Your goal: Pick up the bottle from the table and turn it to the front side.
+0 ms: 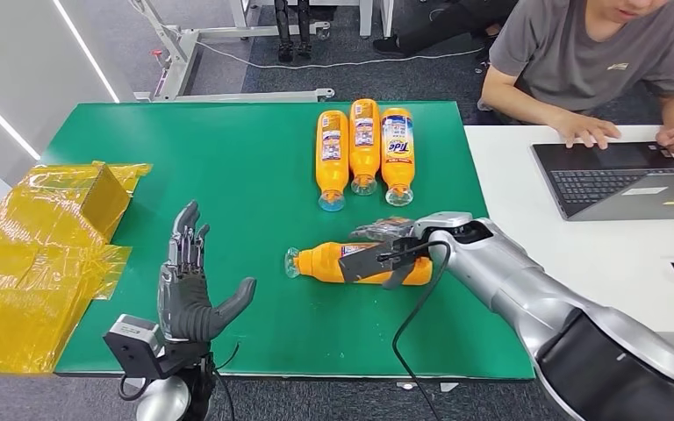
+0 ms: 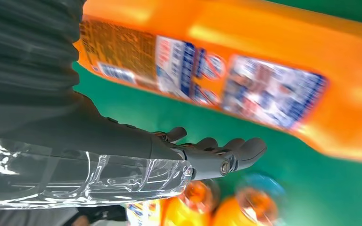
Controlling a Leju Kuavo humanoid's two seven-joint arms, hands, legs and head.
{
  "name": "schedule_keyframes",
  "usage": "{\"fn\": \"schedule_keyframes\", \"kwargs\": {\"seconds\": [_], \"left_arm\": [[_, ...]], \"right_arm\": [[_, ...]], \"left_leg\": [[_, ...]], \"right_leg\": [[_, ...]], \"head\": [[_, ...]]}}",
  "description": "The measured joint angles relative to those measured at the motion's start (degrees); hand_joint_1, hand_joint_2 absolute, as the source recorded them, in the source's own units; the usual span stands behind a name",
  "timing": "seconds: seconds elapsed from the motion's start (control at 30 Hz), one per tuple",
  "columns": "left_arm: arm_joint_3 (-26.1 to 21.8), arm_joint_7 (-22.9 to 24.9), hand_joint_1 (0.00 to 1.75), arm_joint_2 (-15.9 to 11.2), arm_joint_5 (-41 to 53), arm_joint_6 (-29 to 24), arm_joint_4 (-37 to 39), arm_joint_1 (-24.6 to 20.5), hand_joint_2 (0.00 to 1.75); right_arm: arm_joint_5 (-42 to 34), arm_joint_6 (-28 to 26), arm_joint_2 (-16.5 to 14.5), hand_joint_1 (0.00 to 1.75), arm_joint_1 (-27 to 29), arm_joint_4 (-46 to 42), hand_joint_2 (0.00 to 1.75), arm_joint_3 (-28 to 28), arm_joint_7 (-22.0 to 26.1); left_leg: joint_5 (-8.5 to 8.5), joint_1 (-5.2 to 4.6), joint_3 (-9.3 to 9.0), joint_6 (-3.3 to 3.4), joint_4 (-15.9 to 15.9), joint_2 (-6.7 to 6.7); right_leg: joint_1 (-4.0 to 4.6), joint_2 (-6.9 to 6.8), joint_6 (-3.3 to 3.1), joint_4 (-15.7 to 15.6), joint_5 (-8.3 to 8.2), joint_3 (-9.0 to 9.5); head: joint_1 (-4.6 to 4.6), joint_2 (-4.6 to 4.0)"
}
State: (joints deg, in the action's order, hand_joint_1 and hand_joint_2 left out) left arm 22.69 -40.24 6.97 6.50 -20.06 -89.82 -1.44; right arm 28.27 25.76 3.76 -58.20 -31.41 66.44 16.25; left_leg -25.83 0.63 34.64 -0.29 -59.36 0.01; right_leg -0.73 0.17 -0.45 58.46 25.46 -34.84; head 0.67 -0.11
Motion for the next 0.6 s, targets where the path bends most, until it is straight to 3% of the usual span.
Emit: {"fn": "schedule_keyframes", "kwargs": {"seconds": [0.33,0.47,0.6], "left_arm": [[0.00,0.00,0.00,0.08,-0.07,0.19,0.91,-0.07,1.75],[0.01,0.00,0.00,0.33,-0.38,-0.04,1.45,-0.09,1.75],[0.00,0.00,0.00,0.34,-0.88,-0.79,1.67,-0.08,1.75]], "right_arm": [[-0.14,-2.87,3.20,0.00,0.59,2.46,1.75,3.39,-2.87],[-0.69,-6.23,3.98,1.70,1.74,3.57,1.75,3.64,-4.20],[-1.03,-10.65,4.15,1.75,2.43,4.53,1.75,3.69,-3.39]], "left_leg": [[0.00,0.00,0.01,0.00,-0.01,0.00],[-0.01,0.00,0.01,0.01,0.00,0.01],[-0.02,0.00,0.00,0.02,0.00,0.02]], "right_leg": [[0.00,0.00,0.00,-0.01,0.00,0.00],[0.00,0.01,0.00,0.00,0.00,0.00],[0.00,0.03,0.00,0.00,0.00,0.00]], "head": [[-0.01,0.00],[-0.01,0.00],[-0.01,0.00]]}}
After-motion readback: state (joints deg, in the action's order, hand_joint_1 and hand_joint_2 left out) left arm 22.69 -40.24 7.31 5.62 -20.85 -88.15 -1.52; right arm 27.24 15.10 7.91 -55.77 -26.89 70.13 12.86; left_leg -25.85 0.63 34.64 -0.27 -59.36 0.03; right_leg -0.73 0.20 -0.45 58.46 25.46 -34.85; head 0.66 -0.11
